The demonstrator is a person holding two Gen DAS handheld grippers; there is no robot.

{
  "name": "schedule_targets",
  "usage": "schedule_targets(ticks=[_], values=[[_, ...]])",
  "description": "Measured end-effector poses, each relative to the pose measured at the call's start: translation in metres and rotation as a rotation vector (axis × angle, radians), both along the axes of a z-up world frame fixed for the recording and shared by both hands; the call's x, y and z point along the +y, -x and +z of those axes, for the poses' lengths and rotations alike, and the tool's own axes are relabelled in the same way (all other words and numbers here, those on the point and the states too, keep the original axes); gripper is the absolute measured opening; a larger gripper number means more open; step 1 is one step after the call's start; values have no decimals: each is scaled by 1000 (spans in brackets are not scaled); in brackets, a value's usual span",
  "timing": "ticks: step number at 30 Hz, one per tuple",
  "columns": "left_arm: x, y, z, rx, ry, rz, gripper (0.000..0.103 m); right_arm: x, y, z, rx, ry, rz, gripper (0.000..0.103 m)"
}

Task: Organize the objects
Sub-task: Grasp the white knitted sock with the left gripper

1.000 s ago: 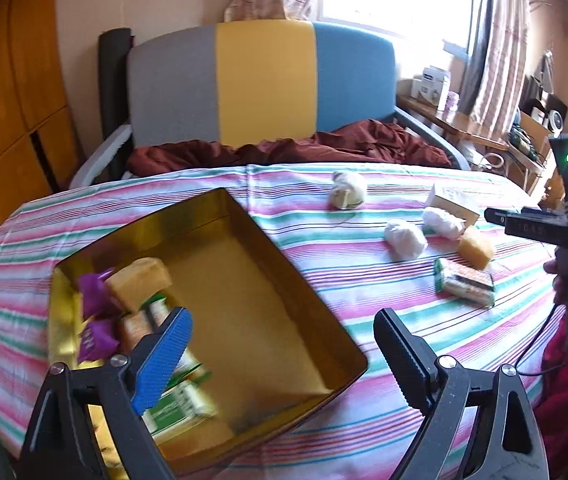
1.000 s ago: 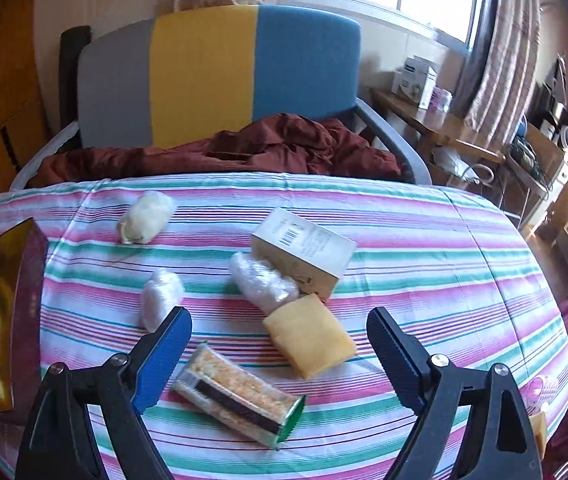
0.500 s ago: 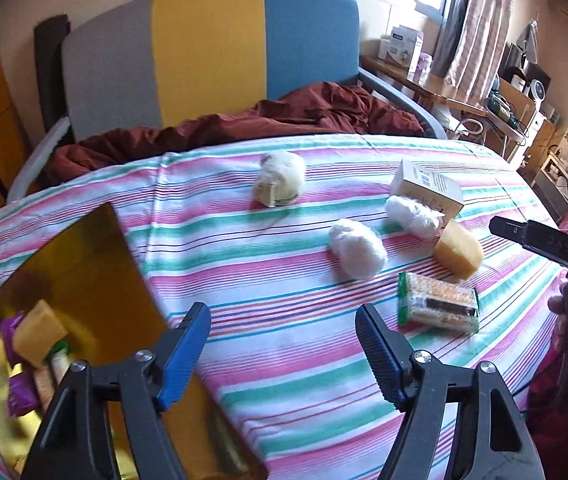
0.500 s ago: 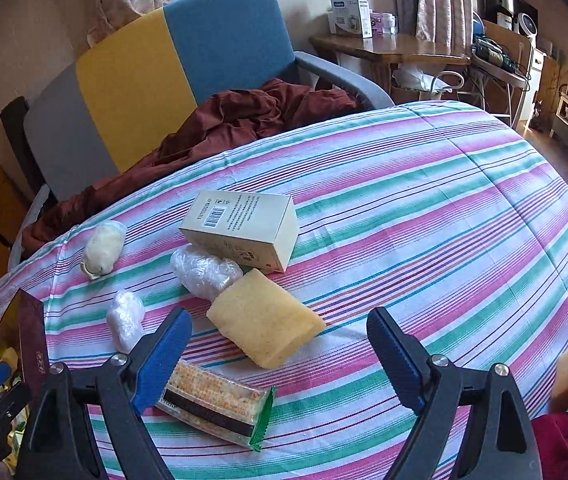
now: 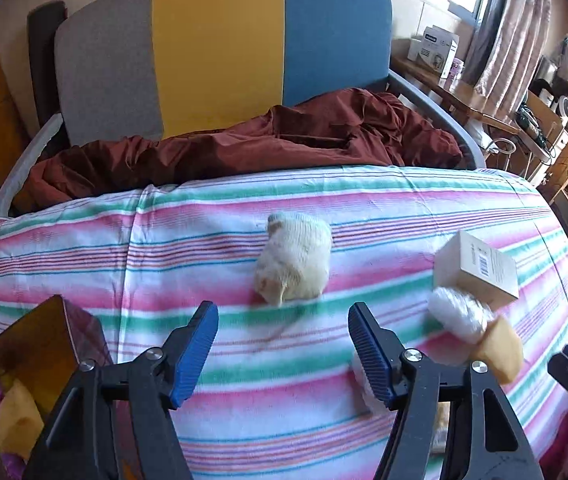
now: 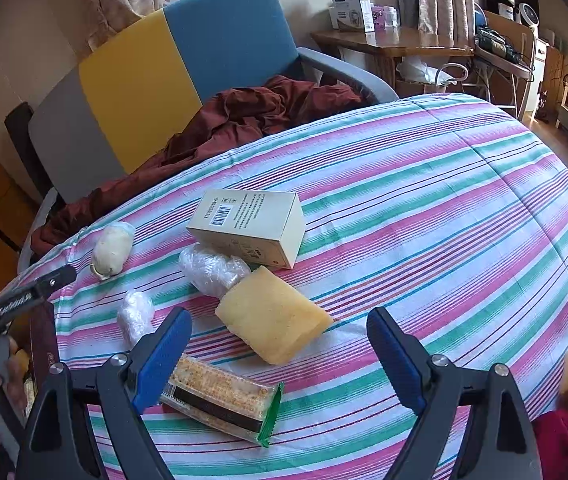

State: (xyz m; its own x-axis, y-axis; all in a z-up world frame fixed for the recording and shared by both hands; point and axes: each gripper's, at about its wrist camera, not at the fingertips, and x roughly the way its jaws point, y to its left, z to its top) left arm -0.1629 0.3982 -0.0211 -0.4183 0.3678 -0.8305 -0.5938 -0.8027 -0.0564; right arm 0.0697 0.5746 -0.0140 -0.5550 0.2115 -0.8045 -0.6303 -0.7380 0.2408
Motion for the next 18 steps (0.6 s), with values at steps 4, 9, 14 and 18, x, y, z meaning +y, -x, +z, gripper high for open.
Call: schedule_targets(ticks=[4,9,14,18], values=[[24,21,-16,0,42,-4,79,1,1,-2,4,18,8,91],[59,34,-39,34,147,-46,82,4,3,-6,0,41,13,91],[75,44,-61,8,186,-70,54,5,4,-8,-6,48,12,91],[67,38,-61,6,157,-55,52,6,6,-10,-23,46,9,91]])
